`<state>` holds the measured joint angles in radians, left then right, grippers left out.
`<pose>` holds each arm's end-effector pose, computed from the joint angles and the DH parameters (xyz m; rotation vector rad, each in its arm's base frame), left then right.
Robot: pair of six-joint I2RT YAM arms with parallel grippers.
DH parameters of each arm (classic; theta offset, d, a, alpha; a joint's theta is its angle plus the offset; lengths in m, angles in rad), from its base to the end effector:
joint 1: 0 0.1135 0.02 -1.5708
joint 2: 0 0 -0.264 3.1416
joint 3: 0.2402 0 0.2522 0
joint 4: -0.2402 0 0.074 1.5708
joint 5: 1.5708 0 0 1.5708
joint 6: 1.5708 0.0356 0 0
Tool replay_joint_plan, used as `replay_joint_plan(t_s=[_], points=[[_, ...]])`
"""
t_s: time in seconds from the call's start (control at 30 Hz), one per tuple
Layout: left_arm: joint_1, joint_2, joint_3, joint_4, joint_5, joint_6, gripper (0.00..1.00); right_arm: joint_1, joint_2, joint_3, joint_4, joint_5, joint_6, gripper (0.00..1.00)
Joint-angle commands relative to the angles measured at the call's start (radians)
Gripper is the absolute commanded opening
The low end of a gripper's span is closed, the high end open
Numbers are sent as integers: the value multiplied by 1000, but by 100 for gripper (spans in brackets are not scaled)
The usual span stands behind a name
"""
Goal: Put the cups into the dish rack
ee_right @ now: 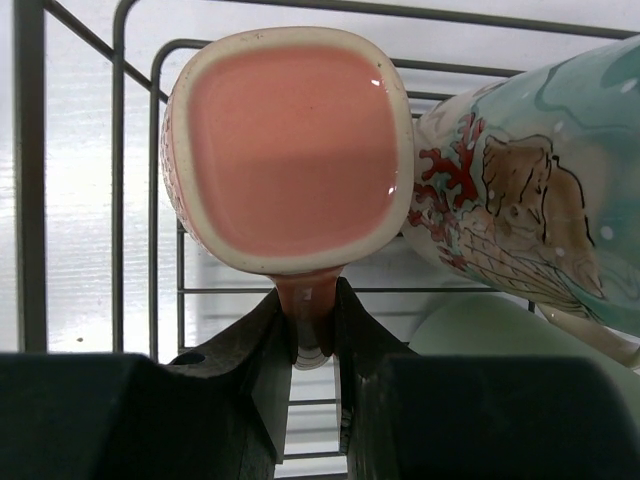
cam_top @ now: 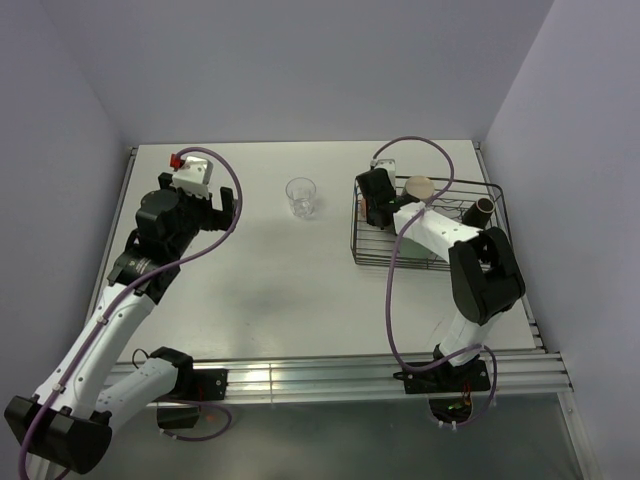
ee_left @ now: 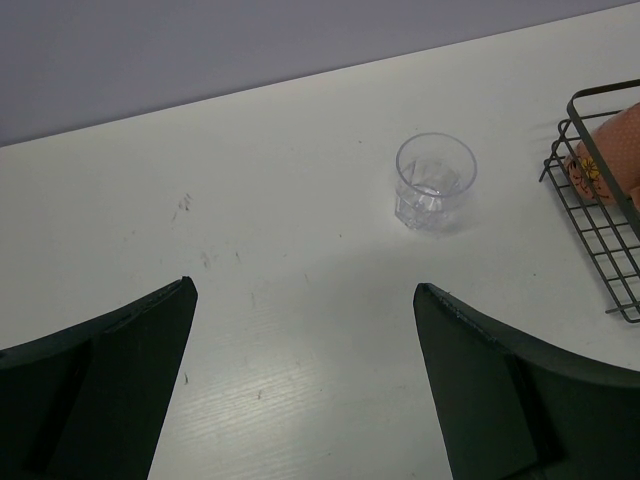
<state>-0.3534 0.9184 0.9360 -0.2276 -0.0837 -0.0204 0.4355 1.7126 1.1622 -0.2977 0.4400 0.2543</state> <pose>0.1987 -0.0701 0.3648 0.2359 1.7685 -0.1948 0.3398 0.1414 0.2182 -0.0146 2.3243 -0.1915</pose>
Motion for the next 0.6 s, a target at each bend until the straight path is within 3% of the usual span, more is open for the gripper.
replay_joint_plan(t_s=[0.0, 0.3, 0.57], points=[[-2, 0, -2, 48, 10, -1, 99, -11, -4, -1, 98, 42, 22, 0], [-2, 4, -8, 53, 12, 2, 99, -14, 16, -2, 109, 39, 14, 0], [-2, 5, -9, 54, 13, 7, 99, -17, 22, 4, 103, 31, 13, 12]])
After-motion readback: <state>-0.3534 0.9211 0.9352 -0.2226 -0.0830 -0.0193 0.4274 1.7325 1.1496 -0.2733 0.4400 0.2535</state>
